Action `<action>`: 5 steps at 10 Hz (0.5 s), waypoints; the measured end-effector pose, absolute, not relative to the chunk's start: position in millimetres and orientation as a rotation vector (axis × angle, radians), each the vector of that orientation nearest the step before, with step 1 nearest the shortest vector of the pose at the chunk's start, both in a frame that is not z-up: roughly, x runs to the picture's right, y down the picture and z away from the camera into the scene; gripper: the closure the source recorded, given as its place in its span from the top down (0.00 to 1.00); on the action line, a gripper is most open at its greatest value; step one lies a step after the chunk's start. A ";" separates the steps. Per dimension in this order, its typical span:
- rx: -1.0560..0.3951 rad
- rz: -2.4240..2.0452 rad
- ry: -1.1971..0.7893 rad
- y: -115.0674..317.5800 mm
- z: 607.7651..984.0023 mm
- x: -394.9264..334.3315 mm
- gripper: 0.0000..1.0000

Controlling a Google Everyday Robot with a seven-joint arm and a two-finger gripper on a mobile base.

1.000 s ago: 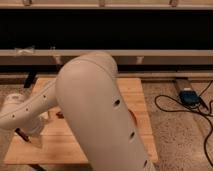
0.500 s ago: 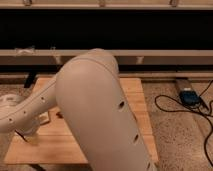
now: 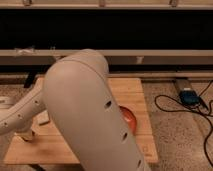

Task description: Knock the eraser over

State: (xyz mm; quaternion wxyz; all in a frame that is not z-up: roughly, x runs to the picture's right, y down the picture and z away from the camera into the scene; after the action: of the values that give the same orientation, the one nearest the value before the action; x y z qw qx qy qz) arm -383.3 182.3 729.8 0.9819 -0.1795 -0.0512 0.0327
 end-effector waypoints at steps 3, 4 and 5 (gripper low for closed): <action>-0.297 0.017 -0.139 177.1 732.2 -410.1 0.80; -0.280 0.005 -0.144 176.2 733.1 -416.8 0.80; -0.265 -0.009 -0.152 177.3 732.1 -425.0 0.80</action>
State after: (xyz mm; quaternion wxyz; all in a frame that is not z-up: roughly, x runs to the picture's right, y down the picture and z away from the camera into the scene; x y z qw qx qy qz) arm -425.0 177.3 732.1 0.9883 -0.1322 -0.0755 -0.0045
